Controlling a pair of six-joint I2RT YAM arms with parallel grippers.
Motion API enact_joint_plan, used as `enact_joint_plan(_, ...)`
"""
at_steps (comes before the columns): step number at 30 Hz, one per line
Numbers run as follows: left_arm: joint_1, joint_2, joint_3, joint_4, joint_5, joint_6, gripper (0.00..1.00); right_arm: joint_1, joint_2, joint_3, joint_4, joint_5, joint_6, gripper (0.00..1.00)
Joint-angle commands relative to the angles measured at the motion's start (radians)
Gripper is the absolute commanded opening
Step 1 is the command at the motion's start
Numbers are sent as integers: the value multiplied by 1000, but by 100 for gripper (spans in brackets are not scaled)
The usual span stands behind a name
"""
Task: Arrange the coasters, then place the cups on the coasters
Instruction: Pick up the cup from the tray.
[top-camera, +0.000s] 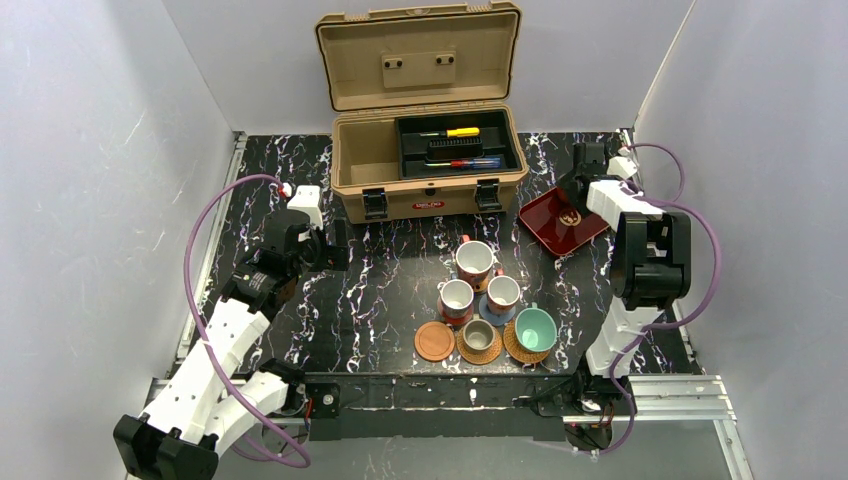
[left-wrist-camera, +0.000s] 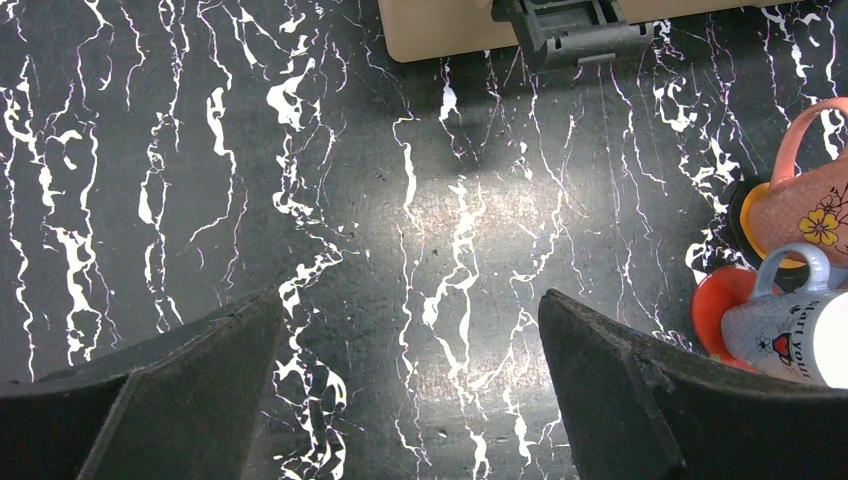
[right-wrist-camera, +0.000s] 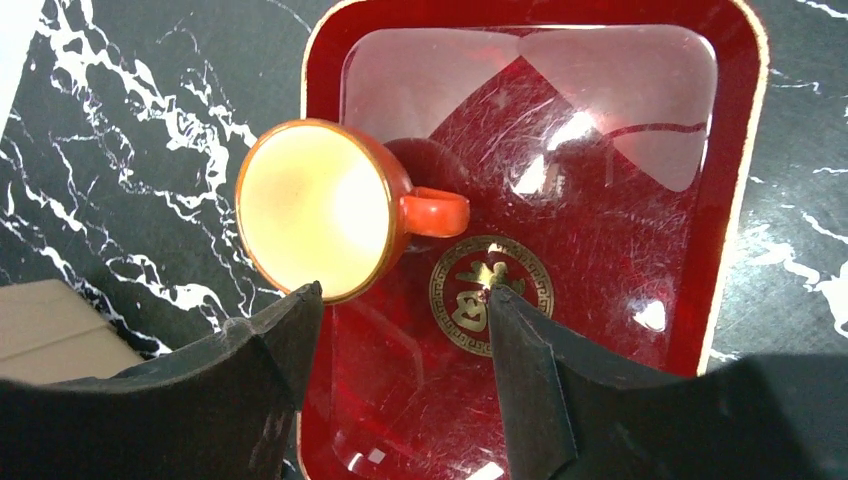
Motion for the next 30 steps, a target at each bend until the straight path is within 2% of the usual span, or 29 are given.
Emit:
enact_joint_plan(1, -7, -21, -9, -17, -19, 13, 98, -9, 18, 54, 33, 72, 23, 69)
enact_joint_plan(8, -8, -19, -9, -17, -16, 12, 98, -41, 67, 91, 17, 60, -2, 67)
enact_joint_plan(13, -8, -16, -9, -16, -12, 12, 98, -48, 105, 106, 21, 12, 2, 61)
enact_joint_plan(26, -11, -10, -9, -16, -10, 14, 99, -48, 89, 82, 57, -21, -14, 32)
enact_joint_plan(30, -10, -9, -9, -16, -9, 14, 99, -48, 65, 76, 66, -10, -43, 18)
